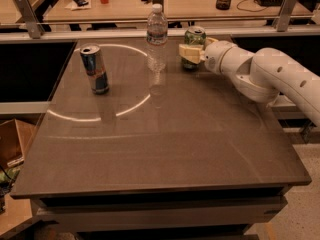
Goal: Move green can near water bottle
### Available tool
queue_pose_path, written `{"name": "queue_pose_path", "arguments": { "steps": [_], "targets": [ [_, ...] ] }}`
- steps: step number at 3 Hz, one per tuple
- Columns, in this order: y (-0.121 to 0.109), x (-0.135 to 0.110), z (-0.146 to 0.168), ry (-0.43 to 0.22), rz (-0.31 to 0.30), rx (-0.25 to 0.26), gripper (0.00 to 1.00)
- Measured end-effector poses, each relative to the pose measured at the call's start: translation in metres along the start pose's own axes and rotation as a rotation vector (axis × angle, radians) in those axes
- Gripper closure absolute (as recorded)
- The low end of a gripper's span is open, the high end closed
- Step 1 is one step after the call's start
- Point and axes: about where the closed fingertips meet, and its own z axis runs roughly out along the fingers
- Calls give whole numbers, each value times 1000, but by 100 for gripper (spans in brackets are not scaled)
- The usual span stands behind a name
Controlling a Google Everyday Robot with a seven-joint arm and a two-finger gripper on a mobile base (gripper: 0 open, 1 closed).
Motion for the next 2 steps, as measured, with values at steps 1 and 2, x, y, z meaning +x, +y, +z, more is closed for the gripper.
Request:
{"name": "queue_pose_path", "arguments": {
  "steps": [1, 2],
  "targets": [
    [14, 1, 5, -3, 16, -41, 100],
    [31, 12, 8, 20, 22, -88, 100]
  ]
}}
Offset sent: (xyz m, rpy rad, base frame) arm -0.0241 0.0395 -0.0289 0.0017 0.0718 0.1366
